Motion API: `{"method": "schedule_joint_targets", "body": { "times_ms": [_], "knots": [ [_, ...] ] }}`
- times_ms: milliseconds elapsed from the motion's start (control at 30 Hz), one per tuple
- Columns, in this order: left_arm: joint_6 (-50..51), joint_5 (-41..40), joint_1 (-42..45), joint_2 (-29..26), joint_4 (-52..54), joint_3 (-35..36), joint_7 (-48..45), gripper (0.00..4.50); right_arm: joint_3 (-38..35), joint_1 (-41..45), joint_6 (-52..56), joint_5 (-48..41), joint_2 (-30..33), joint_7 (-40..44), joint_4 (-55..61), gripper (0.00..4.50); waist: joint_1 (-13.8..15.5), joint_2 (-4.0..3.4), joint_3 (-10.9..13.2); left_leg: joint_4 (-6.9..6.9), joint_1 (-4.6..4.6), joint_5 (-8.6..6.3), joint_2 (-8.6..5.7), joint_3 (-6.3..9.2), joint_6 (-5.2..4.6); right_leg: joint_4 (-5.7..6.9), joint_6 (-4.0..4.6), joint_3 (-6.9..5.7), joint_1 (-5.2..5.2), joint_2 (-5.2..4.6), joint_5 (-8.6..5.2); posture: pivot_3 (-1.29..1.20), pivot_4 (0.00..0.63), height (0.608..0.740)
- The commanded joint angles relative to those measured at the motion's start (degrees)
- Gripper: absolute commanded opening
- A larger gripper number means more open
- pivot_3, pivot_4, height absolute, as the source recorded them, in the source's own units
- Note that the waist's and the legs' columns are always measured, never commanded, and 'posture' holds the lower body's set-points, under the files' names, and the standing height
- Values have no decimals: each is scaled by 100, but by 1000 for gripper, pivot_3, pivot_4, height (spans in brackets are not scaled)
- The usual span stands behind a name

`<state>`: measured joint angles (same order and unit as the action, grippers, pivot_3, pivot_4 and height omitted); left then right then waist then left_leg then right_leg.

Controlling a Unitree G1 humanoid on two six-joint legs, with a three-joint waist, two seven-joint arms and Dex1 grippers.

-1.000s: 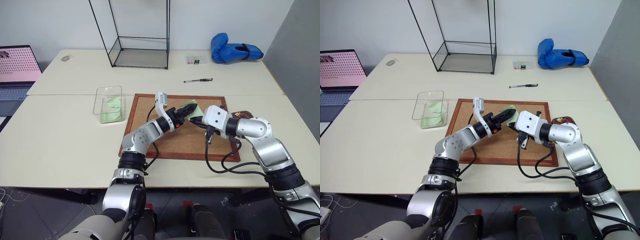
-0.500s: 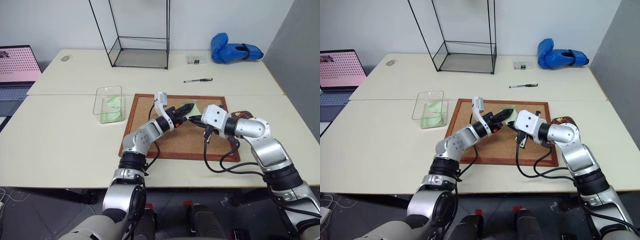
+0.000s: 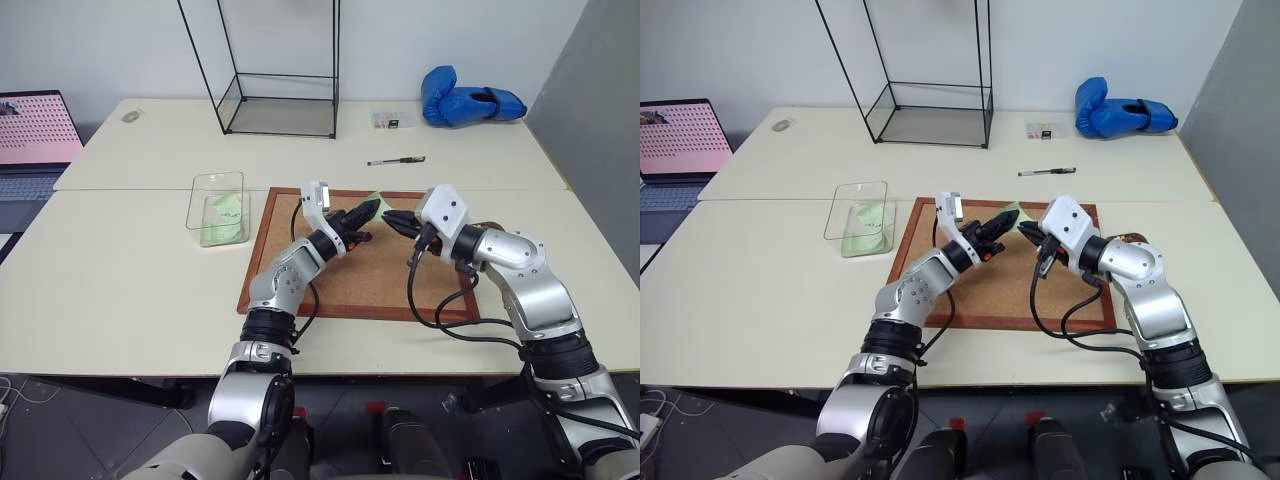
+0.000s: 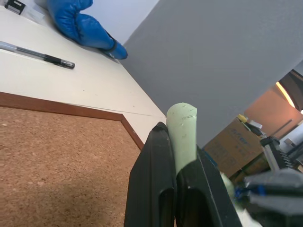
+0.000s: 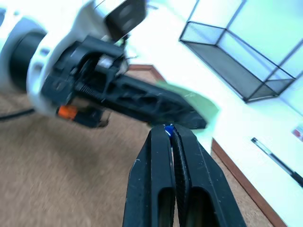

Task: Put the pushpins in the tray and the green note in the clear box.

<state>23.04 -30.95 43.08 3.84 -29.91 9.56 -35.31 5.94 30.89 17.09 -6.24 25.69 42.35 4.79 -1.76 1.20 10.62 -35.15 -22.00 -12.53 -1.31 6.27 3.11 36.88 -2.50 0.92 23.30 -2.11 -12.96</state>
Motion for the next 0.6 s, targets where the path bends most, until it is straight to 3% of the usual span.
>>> {"method": "schedule_joint_targets", "body": {
  "times_ms": [33, 433, 600],
  "knots": [
    [-326, 62, 77, 17, -20, 87, 122, 37, -348, 52, 258, -312, -105, -238, 244, 0, 0, 0, 0, 0, 0, 0, 0, 0, 0, 0, 0, 0, 0, 0, 0, 0, 150, 740],
    [-535, 48, 111, 50, -84, 177, 234, 37, -847, 40, 987, -962, -383, -736, 414, 0, -1, 0, 0, 0, -1, 0, -1, 0, -1, 0, 0, 0, 0, 0, 0, 0, 150, 740],
    [-383, 127, -54, -64, 292, 0, 145, 37, -1240, -274, 1063, -795, 141, -909, 272, 0, 8, 0, 0, 0, -3, 0, -2, 0, -1, -1, 0, -1, 0, 0, 0, 0, 150, 740]
  ]
}}
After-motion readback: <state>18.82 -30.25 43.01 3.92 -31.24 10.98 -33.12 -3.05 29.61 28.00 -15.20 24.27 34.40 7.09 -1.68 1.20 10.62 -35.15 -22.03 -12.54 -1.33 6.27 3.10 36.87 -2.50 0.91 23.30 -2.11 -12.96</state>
